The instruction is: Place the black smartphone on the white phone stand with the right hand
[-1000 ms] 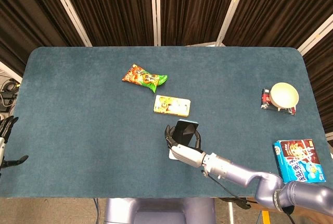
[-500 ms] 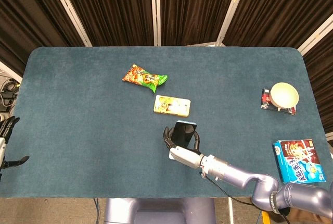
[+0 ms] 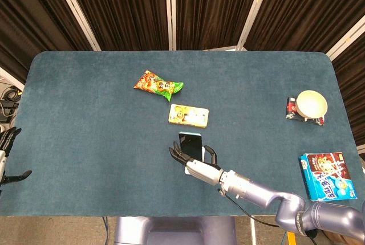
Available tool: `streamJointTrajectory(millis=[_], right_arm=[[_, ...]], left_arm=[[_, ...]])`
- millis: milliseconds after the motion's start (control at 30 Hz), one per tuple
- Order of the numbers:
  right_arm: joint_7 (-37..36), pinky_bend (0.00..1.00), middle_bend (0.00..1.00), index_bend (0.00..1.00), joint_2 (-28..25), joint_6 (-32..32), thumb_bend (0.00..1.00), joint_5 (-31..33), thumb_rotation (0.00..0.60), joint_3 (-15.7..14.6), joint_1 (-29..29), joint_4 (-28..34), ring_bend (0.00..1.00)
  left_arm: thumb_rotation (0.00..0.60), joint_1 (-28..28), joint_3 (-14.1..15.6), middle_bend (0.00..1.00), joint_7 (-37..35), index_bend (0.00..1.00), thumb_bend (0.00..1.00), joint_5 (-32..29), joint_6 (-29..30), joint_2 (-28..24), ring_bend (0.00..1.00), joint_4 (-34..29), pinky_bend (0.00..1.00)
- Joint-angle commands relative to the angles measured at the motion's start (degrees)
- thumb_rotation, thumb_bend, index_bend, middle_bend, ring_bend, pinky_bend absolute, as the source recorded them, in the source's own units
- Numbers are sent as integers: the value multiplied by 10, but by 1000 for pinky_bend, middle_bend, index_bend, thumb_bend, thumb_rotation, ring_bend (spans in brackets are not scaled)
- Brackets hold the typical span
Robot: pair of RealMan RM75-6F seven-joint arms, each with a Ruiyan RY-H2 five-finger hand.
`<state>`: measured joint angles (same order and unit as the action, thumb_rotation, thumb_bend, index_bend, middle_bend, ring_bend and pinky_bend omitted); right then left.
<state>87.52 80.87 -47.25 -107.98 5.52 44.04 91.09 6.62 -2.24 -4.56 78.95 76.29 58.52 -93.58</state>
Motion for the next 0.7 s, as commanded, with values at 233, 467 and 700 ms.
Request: streamJointTrajectory(millis=[233,467,700], right_arm=[[-23,183,124,165,-15,-36,480,-12,600,-5,-16,3,63],[-67,214,132,161,-45,-89,480,-18,600,-10,-41,7,72],[-261,170,137,161,-99,-239,468,21,600,-3,-109,7,96]], left_arm=[[600,0,1,0,3,0,0,1,1,1,0,-1,0],[600,-1,3,0,4,0,0,6,3,1,0,-3,0],[600,-2,4,0,2,0,0,11,8,0,0,-5,0]])
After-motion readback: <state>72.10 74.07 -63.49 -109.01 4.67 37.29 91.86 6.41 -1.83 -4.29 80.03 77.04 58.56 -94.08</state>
